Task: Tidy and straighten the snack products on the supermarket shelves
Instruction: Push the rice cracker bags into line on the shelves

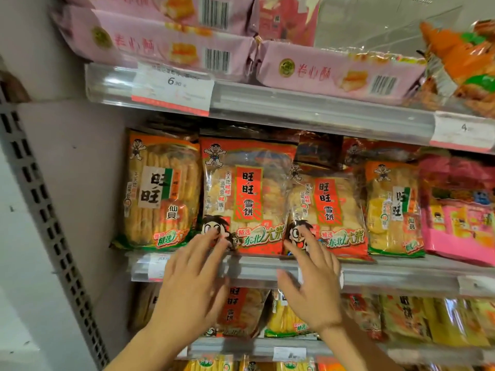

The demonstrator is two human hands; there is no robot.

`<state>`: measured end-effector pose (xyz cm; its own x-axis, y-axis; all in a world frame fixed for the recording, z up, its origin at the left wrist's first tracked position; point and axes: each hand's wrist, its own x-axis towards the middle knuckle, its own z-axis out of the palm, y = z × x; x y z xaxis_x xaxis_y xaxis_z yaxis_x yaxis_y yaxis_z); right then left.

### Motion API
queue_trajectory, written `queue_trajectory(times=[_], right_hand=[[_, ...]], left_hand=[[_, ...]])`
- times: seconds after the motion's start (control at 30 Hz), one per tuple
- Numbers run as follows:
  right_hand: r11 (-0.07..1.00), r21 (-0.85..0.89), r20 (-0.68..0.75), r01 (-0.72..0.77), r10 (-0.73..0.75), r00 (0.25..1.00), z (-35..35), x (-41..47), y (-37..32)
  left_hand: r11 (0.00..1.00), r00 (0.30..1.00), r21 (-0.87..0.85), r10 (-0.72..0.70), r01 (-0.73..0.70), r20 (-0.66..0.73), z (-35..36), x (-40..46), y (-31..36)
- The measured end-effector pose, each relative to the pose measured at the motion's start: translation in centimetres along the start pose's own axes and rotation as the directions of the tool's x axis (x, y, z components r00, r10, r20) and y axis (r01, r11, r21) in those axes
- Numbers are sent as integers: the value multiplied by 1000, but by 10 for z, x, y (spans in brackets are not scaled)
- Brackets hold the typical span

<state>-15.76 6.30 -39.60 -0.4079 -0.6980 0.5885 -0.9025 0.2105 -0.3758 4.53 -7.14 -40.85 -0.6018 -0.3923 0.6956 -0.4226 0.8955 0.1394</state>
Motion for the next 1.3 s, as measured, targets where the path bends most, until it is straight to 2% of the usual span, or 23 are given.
queue_trajectory(times=[0.07,0.13,0.2,0.27,0.37,0.47,0.57,0.73,0.9,0.97,1.13,1.3], right_hand=[[977,201,-21,-66,72,997,-10,12,-14],[955,268,19,-128,128,992,-17,27,-27],[912,319,136,-259,226,965,-20,41,-37],[896,309,189,-319,271,944,-20,48,-42],[924,222,187,-313,275,943,-16,52,-45],[891,288,172,-350,312,934,-10,56,-46],[852,358,176,-382,340,924,-5,58,-45],[862,325,189,-389,344,920,-3,66,-37],[819,375,132,-435,417,899,-5,64,-36],[805,419,98,-419,418,903,-7,62,-36],[809,453,43,-374,400,916,-14,70,-40],[776,520,108,-357,355,929,-3,89,-54]], left_hand=[[992,987,-37,-121,118,-106,-21,15,-13],[951,937,19,-301,309,-179,-40,33,-33],[867,860,-43,-498,496,-114,-54,45,-48],[780,791,-190,-611,596,-25,-56,48,-55],[773,785,-161,-620,614,15,-54,50,-56],[751,757,-103,-653,652,32,-52,55,-55],[735,744,-145,-669,662,5,-52,57,-54],[738,752,-202,-659,644,-7,-59,58,-56],[796,774,-291,-595,531,-214,-78,58,-48],[810,781,-324,-572,489,-251,-87,53,-44],[802,801,-307,-576,513,-163,-104,14,-36],[763,786,-267,-617,588,-34,-105,-42,-25]])
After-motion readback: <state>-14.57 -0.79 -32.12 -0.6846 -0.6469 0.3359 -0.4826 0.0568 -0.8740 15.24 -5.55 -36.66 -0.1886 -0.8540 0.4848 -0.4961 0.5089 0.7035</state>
